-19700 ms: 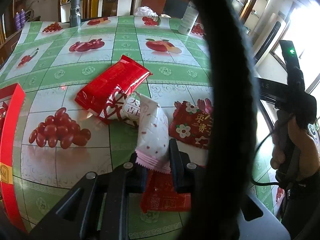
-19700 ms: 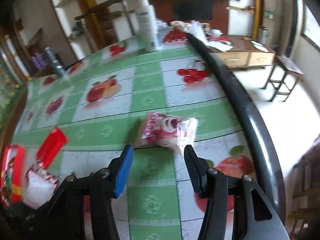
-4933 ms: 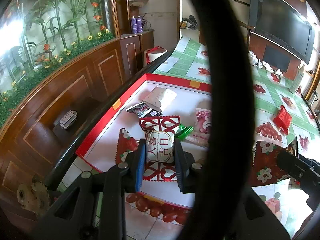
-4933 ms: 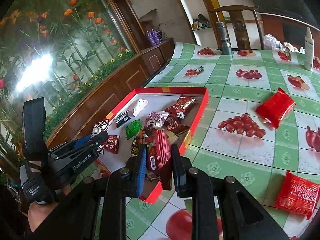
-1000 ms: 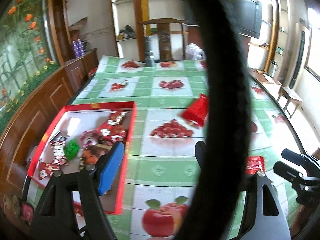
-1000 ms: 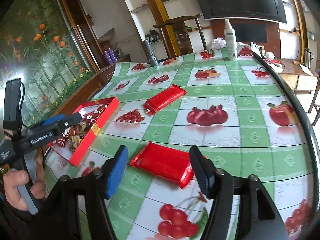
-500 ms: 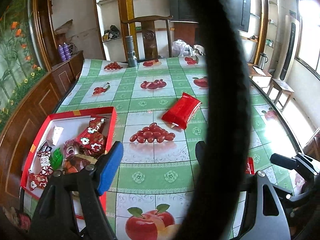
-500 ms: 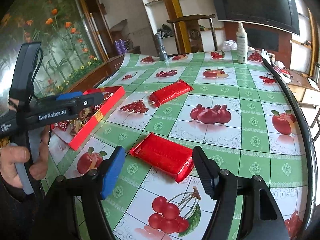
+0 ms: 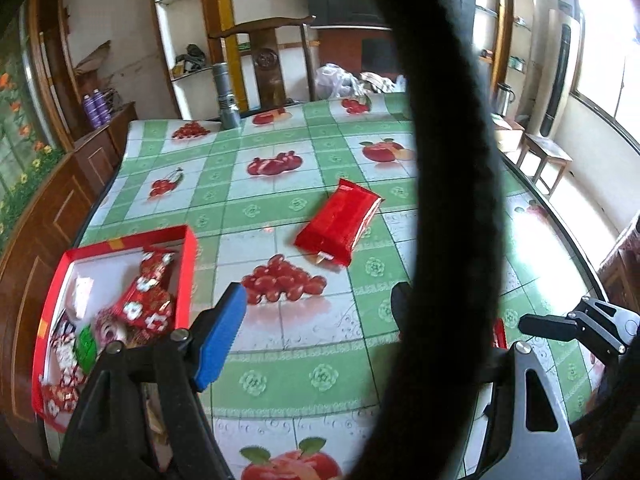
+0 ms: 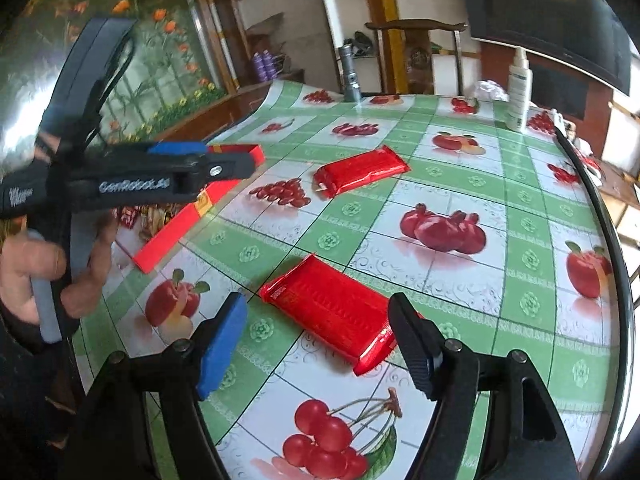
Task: Organize snacks
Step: 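Grasp one red bar with the left tool while the right tool grasps the other red bar, then lift both red bars and move them toward the box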
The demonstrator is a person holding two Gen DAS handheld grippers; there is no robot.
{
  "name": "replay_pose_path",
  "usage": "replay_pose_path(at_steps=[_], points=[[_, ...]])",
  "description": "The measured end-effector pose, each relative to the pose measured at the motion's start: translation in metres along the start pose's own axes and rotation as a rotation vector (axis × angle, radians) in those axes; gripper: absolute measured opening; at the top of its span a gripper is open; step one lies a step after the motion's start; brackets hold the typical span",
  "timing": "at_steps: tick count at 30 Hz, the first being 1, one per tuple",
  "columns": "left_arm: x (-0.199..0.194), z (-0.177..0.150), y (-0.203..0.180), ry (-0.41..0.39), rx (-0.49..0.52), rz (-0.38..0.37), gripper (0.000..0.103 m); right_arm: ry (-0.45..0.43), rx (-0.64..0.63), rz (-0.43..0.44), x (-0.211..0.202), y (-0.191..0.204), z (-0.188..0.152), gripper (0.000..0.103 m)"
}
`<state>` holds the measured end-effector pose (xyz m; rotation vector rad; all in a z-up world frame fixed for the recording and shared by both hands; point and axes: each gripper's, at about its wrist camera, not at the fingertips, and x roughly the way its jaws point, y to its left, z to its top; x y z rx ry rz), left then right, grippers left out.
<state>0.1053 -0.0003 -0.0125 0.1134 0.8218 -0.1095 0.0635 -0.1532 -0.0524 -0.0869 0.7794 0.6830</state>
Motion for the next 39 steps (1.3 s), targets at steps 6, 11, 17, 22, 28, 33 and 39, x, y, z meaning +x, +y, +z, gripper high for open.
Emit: replay_pose_path(at_steps=[6, 11, 17, 22, 28, 33, 39], points=[[0.030, 0.020, -0.007, 0.029, 0.065, -0.026, 0.075, 0.087, -0.097, -0.015, 0.027, 0.005, 0.006, 0.079], [0.068, 0.038, -0.012, 0.079, 0.103, -0.047, 0.075, 0.125, -0.118, -0.040, 0.042, 0.001, 0.008, 0.079], [0.110, 0.048, -0.027, 0.125, 0.189, -0.031, 0.075, 0.156, -0.122, -0.033, 0.052, -0.003, 0.008, 0.079], [0.132, 0.058, -0.021, 0.139, 0.201, -0.017, 0.075, 0.195, -0.138, -0.033, 0.061, -0.002, 0.005, 0.078], [0.159, 0.059, -0.017, 0.185, 0.207, -0.035, 0.075, 0.189, -0.133, -0.036, 0.056, 0.000, 0.000, 0.078], [0.162, 0.059, -0.016, 0.190, 0.151, -0.101, 0.072, 0.181, -0.108, -0.044, 0.051, 0.000, -0.001, 0.056], [0.149, 0.048, -0.026, 0.176, 0.150, -0.128, 0.052, 0.171, -0.057, -0.054, 0.044, 0.002, -0.007, 0.045]])
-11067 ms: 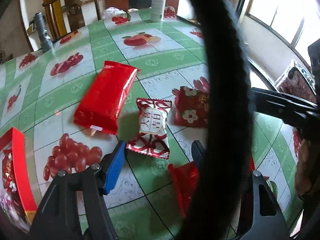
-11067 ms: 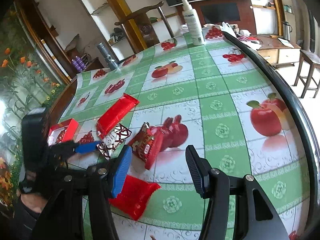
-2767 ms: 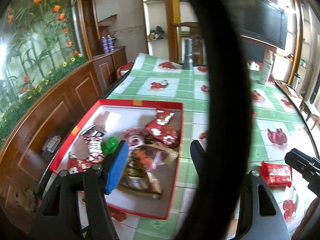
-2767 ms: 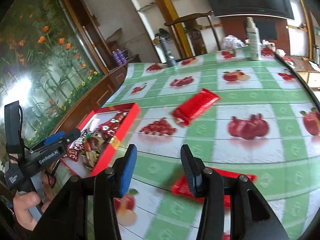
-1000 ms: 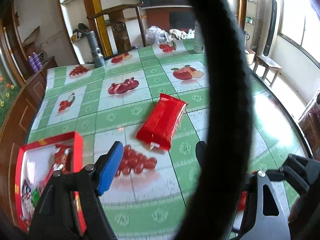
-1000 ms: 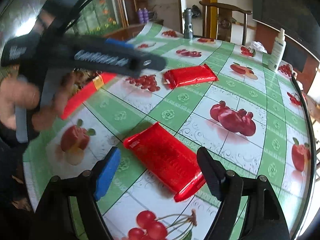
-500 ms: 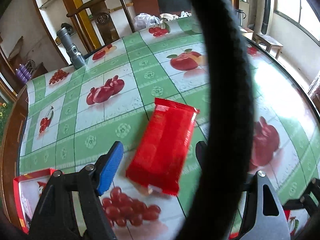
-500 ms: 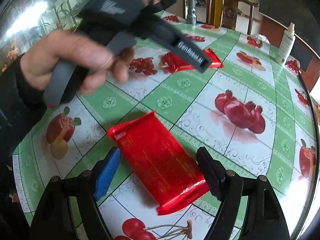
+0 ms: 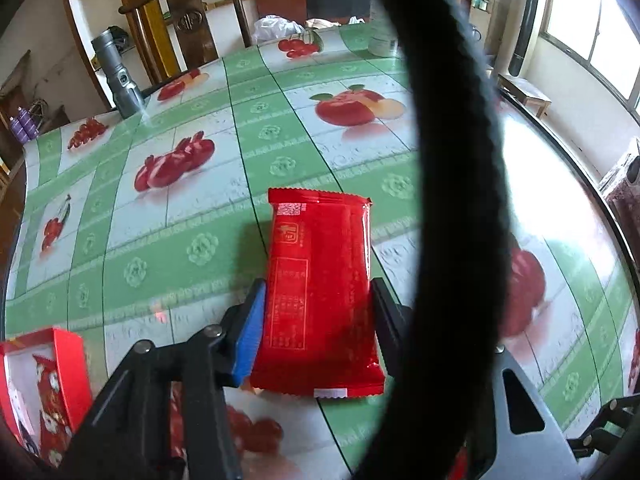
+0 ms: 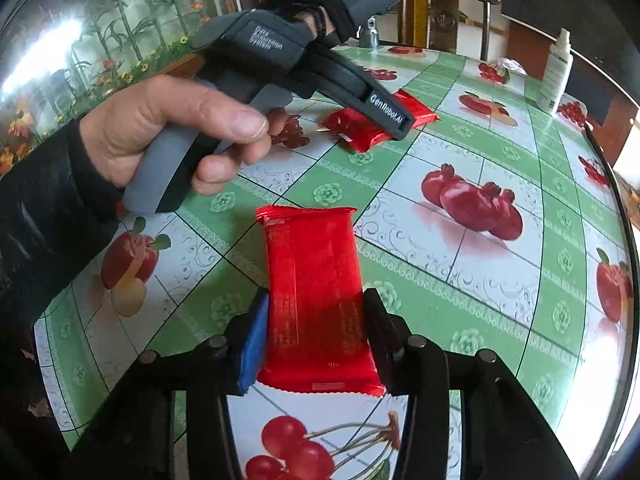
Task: Organize snacks
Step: 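Lift both red bars and move them toward the box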
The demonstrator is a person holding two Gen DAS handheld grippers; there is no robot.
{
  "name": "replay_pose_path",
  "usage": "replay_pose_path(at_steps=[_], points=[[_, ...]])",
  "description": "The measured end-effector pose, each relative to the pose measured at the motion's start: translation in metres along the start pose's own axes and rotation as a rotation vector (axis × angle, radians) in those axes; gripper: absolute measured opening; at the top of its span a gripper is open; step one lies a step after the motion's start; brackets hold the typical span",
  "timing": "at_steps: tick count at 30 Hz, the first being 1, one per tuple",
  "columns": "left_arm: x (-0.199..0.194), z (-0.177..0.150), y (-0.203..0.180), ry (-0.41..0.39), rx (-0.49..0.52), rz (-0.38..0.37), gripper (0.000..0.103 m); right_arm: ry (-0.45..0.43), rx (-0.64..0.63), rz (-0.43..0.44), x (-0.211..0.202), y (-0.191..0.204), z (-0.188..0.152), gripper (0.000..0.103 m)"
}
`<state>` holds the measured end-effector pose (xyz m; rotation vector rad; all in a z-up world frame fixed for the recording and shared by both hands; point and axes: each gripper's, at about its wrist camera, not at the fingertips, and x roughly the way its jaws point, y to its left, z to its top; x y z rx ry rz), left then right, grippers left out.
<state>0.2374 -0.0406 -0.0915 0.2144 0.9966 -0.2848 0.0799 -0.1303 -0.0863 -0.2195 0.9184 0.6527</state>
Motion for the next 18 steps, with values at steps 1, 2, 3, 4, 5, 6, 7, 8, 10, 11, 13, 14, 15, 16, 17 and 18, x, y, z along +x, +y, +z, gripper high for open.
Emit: replay_pose_path(at_steps=[1, 2, 3, 4, 5, 6, 7, 8, 10, 11, 13, 14, 15, 16, 17, 18], points=[[-0.003, -0.005, -0.002, -0.001, -0.002, -0.005, 0.052, -0.003, 0.013, -0.002, -0.002, 0.001, -0.002, 0.045], [-0.005, -0.008, -0.003, -0.002, -0.004, -0.003, 0.051, -0.004, 0.021, -0.002, -0.003, 0.001, -0.004, 0.045], [-0.010, -0.014, -0.004, -0.004, -0.008, 0.002, 0.051, -0.008, 0.036, -0.002, -0.006, 0.002, -0.006, 0.045], [-0.013, -0.019, -0.005, -0.005, -0.015, 0.006, 0.051, -0.011, 0.046, -0.004, -0.008, 0.002, -0.008, 0.045], [-0.017, -0.024, -0.004, -0.004, -0.029, 0.008, 0.051, -0.015, 0.062, -0.003, -0.011, 0.001, -0.011, 0.045], [-0.020, -0.028, -0.003, -0.005, -0.039, 0.008, 0.051, -0.021, 0.079, 0.000, -0.015, 0.001, -0.014, 0.045], [-0.026, -0.035, -0.003, -0.009, -0.055, 0.014, 0.051, -0.027, 0.092, 0.001, -0.017, -0.001, -0.015, 0.045], [-0.030, -0.040, -0.002, -0.012, -0.067, 0.022, 0.051, -0.032, 0.109, 0.001, -0.020, -0.002, -0.018, 0.045], [-0.041, -0.054, -0.001, -0.018, -0.095, 0.040, 0.051, -0.043, 0.133, 0.000, -0.025, -0.003, -0.023, 0.045], [-0.047, -0.061, -0.001, -0.021, -0.109, 0.053, 0.051, -0.047, 0.143, 0.000, -0.027, -0.004, -0.026, 0.045], [-0.056, -0.073, 0.000, -0.026, -0.134, 0.074, 0.051, -0.054, 0.162, -0.004, -0.031, -0.004, -0.030, 0.045], [-0.061, -0.078, 0.000, -0.028, -0.149, 0.084, 0.051, -0.056, 0.172, -0.007, -0.032, -0.004, -0.032, 0.045], [-0.065, -0.083, 0.000, -0.030, -0.160, 0.089, 0.051, -0.061, 0.184, -0.011, -0.034, -0.004, -0.035, 0.045], [-0.071, -0.090, 0.000, -0.033, -0.175, 0.100, 0.051, -0.064, 0.191, -0.012, -0.036, -0.004, -0.036, 0.045], [-0.075, -0.095, 0.000, -0.038, -0.184, 0.111, 0.051, -0.067, 0.196, -0.013, -0.038, -0.003, -0.038, 0.045], [-0.081, -0.101, 0.000, -0.045, -0.193, 0.127, 0.051, -0.073, 0.201, -0.014, -0.040, -0.001, -0.039, 0.045]])
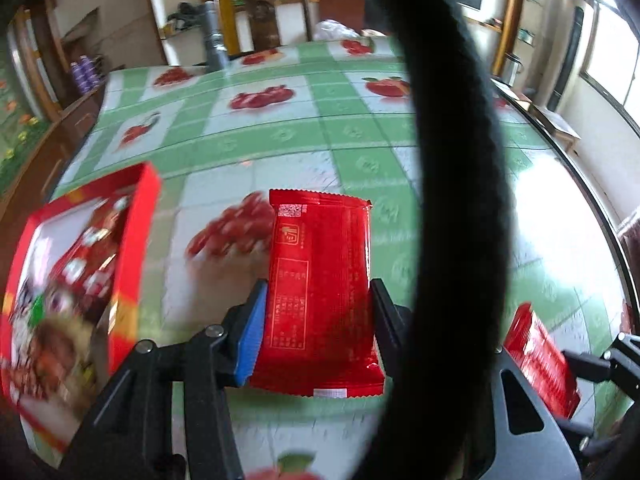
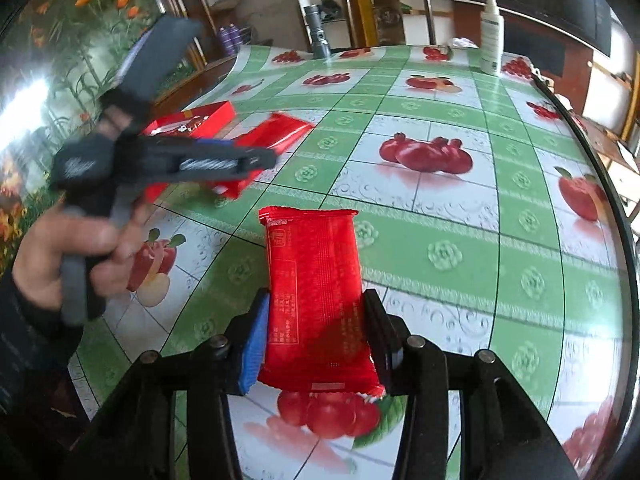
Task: Organize snacks
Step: 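Lift both red bars and move them toward the box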
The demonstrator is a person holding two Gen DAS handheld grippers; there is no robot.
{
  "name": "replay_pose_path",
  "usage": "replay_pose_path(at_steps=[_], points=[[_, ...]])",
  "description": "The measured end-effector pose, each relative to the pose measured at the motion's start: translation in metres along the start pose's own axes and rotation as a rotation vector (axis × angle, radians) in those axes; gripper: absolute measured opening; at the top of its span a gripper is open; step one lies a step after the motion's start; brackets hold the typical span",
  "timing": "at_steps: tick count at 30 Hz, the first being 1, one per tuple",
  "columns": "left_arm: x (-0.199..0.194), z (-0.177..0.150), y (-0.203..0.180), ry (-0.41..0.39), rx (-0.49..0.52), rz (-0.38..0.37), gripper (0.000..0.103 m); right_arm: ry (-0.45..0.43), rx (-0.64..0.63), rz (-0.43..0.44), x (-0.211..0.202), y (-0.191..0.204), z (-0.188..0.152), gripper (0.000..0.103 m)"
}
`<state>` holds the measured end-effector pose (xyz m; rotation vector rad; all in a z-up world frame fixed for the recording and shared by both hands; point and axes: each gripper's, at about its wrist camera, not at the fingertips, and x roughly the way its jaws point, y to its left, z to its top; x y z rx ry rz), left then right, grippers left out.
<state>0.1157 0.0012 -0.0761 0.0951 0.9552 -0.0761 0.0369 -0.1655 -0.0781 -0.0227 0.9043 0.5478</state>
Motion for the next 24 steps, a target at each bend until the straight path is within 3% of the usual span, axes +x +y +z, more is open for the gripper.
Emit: replay_pose_path(at_steps=[10, 24], points=[[-0.060, -0.040, 0.018, -0.098, -0.092, 0.149, 0.051, -0.070, 0.062, 0.006, -0.019, 0.014, -0.002, 0.045], [-0.107, -0.060, 0.056, -0.187, -0.167, 0.226, 0.051, -0.160, 0.075, 0.040, -0.028, 0.046, 0.014, 0.045]])
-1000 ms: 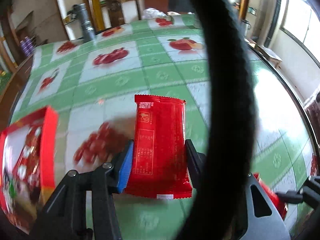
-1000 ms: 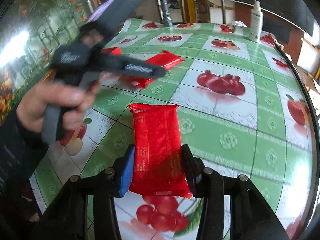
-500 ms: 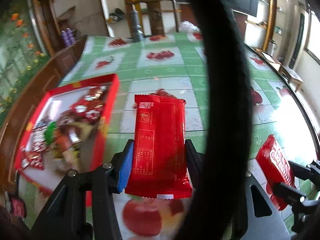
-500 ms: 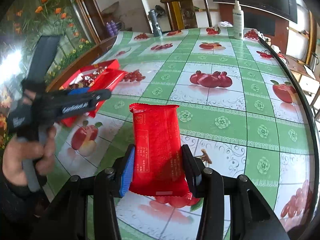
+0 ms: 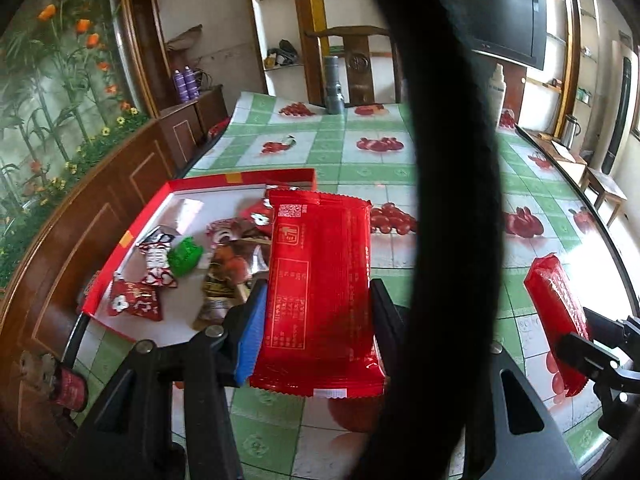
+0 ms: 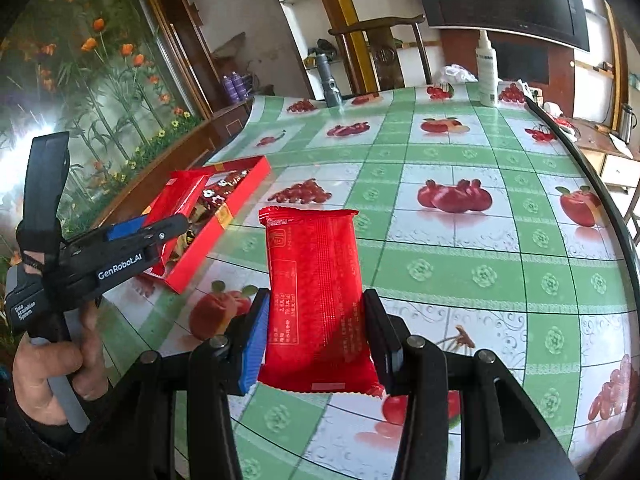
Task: Organize snacks
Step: 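Lift both red bars and move them toward the box, then carry both red bars over the red-rimmed box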
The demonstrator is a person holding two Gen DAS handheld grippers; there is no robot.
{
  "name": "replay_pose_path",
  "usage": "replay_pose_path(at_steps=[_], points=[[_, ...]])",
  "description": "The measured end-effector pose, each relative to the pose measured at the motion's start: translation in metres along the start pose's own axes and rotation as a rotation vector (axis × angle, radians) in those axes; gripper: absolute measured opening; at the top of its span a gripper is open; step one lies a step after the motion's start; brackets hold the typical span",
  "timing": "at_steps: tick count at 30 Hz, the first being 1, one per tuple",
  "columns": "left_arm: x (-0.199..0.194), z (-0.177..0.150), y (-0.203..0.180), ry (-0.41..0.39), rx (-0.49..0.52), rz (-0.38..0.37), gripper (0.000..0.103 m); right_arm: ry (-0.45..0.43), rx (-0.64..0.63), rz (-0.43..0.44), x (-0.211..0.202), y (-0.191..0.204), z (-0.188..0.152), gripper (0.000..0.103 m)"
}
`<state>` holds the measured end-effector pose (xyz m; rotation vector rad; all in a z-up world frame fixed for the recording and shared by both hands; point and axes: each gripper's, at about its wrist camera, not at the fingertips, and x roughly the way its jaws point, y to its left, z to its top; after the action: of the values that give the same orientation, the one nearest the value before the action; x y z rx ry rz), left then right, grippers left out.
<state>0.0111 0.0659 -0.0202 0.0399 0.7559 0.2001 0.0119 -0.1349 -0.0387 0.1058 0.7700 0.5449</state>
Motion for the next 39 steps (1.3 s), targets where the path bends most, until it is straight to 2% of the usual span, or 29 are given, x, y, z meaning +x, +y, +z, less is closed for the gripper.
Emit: replay_pose_path(at_steps=[12, 18, 32, 39], points=[[-0.011, -0.002, 0.018, -0.026, -0.028, 0.030, 0.051, -0.019, -0.007, 0.020, 0.001, 0.012, 0.004, 0.045], [-0.006, -0.003, 0.041, -0.016, -0.067, 0.060, 0.051, -0.014, -0.037, 0.056, 0.012, 0.032, 0.015, 0.045], [0.017, -0.002, 0.128, 0.024, -0.207, 0.141, 0.051, 0.024, -0.119, 0.194, 0.076, 0.109, 0.061, 0.045], [0.031, 0.002, 0.144, 0.038, -0.216, 0.155, 0.051, 0.040, -0.127, 0.233, 0.109, 0.134, 0.084, 0.045]])
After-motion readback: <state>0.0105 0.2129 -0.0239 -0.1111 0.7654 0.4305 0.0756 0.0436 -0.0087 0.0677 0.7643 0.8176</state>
